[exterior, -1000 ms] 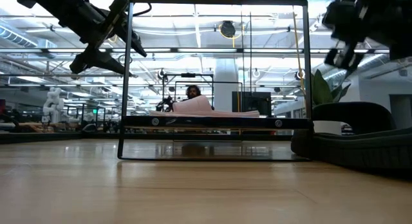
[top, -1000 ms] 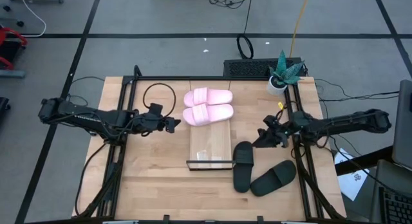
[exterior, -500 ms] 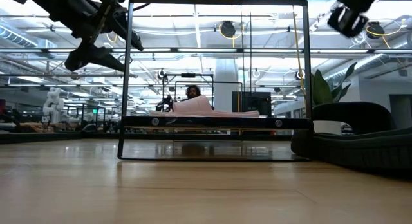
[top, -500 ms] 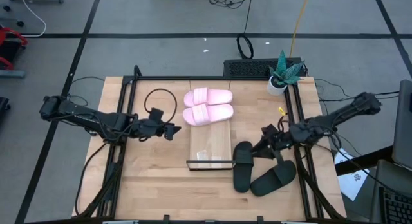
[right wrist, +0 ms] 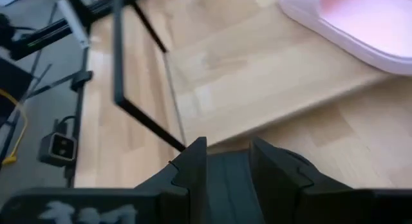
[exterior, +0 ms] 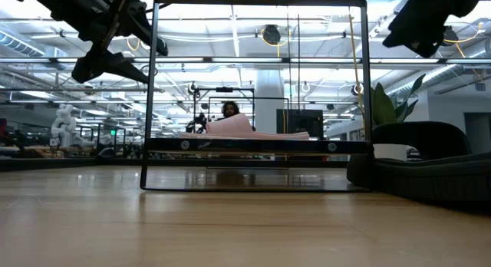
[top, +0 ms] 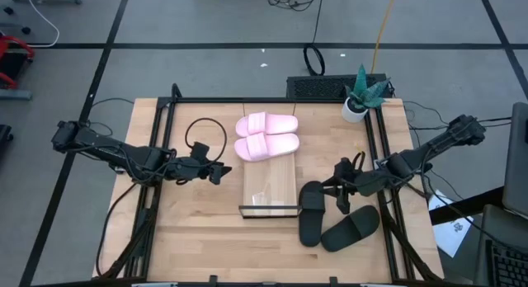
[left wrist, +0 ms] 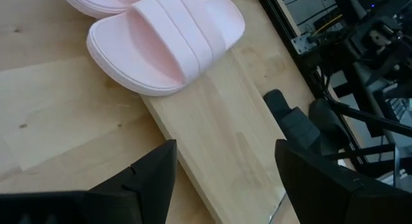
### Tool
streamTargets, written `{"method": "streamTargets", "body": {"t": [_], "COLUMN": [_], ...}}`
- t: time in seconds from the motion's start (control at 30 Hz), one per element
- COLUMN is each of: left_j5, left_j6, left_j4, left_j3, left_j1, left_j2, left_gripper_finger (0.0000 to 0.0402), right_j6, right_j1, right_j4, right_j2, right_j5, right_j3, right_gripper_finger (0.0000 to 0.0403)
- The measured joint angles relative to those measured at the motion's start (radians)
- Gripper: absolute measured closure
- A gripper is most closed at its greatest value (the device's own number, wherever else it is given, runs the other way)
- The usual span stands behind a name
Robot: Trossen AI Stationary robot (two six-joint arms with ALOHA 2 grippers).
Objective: Pick and place slides into the shelf
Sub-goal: Put the left black slide on the shelf
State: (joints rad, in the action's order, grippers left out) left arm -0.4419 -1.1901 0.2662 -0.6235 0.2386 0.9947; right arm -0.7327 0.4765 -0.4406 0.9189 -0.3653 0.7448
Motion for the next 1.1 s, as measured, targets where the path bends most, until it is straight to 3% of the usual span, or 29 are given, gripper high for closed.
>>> {"method": "streamTargets", "body": {"t": [0.2,0.4,0.5,1.0,1.1], "left_j5": [-0.001,0.030,0.035,0.026,0.026], "left_j6": [0.048,0.243,0.305,0.247,0.255], "left_j4": [-0.109,-0.482,-0.571,-0.411,-0.410], "left_j3": [0.000,0.000,-0.001,-0.005,-0.005], "left_j1": [0.000,0.000,0.000,0.000,0.000], "left_j2": [0.000,0.000,-0.001,0.000,0.000], "left_gripper_finger": [0.0144,0.0144,0.0144,0.0144,0.0144], "right_j6": [0.017,0.061,0.065,0.119,0.112], "right_j1": [-0.029,-0.076,-0.106,-0.143,-0.143], "right_j4": [-0.013,-0.014,-0.014,0.107,0.117], "right_j2": [-0.017,-0.032,-0.032,-0.033,-0.030], "right_j5": [-0.001,-0.076,-0.135,-0.123,-0.026], "right_j3": [0.000,0.000,0.000,0.000,0.000], "right_gripper_finger": [0.0296,0.0296,0.0296,0.0296,0.0296]}}
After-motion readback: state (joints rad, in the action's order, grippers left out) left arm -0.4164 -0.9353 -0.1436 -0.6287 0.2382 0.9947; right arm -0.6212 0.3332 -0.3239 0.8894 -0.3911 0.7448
